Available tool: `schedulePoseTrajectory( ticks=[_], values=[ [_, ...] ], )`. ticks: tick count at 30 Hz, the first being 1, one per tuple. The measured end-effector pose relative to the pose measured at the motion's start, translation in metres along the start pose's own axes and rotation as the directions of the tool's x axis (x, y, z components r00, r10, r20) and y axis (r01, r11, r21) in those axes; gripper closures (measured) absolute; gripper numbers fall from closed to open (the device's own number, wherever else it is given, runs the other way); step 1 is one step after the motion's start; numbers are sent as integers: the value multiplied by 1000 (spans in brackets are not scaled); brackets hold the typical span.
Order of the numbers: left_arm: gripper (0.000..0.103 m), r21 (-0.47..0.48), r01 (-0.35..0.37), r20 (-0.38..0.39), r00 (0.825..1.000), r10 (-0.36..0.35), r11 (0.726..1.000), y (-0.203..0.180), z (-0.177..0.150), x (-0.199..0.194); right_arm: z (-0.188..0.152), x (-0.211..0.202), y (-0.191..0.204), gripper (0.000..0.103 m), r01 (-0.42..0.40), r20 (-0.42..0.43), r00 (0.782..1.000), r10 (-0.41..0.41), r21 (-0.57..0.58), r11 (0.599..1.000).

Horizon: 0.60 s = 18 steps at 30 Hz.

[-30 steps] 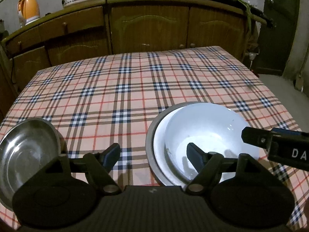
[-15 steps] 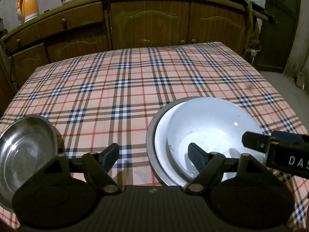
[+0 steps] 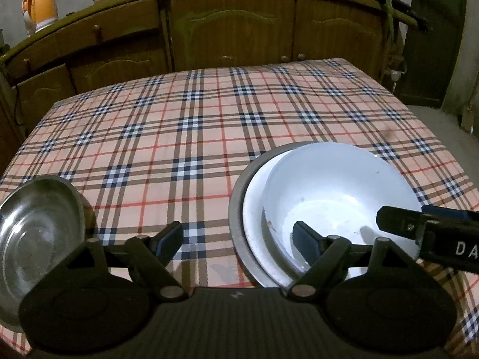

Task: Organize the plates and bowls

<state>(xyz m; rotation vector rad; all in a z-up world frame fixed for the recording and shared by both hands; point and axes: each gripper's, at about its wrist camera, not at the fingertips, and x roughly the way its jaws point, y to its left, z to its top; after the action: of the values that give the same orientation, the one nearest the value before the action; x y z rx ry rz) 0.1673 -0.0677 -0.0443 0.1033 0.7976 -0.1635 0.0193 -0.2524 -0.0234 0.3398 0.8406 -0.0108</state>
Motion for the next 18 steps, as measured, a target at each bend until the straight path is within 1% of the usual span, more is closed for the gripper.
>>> schedulePoseTrajectory(
  ticks=[2,5,7,8,10,11,12,13,16,18],
  values=[
    [21,8,5,-8,1000,-5,1000,0,0,4,0,5,-3,25,-10,-15,1000,10,17,1000],
    [21,18,21,-15,1000,-21,1000,-1,0,11,0,12,-6,28,-25,-38,999,26,37,999],
    [20,18,40,-12,999,-40,999,0,1,15,0,17,-8,37,-28,-48,998,30,52,998],
    [20,17,52,-12,999,-51,999,0,2,17,0,21,-10,40,-37,-60,997,41,64,997],
    [21,22,80,-9,997,-79,997,-1,3,21,0,27,-12,54,-59,-78,995,66,89,994],
    [23,28,97,-6,995,-96,995,-2,4,22,0,30,-12,56,-76,-88,993,85,101,992],
    [26,35,113,2,994,-113,993,-3,4,23,0,31,-11,55,-82,-87,992,92,111,990],
    [32,39,129,7,992,-130,991,-4,4,24,0,32,-10,55,-80,-85,992,90,113,990],
    [34,28,127,16,992,-128,991,-7,5,24,1,33,-11,56,-82,-81,992,93,125,989],
    [40,-2,129,15,991,-129,992,-3,5,23,0,32,-11,57,-82,-78,993,92,128,988]
  ],
)
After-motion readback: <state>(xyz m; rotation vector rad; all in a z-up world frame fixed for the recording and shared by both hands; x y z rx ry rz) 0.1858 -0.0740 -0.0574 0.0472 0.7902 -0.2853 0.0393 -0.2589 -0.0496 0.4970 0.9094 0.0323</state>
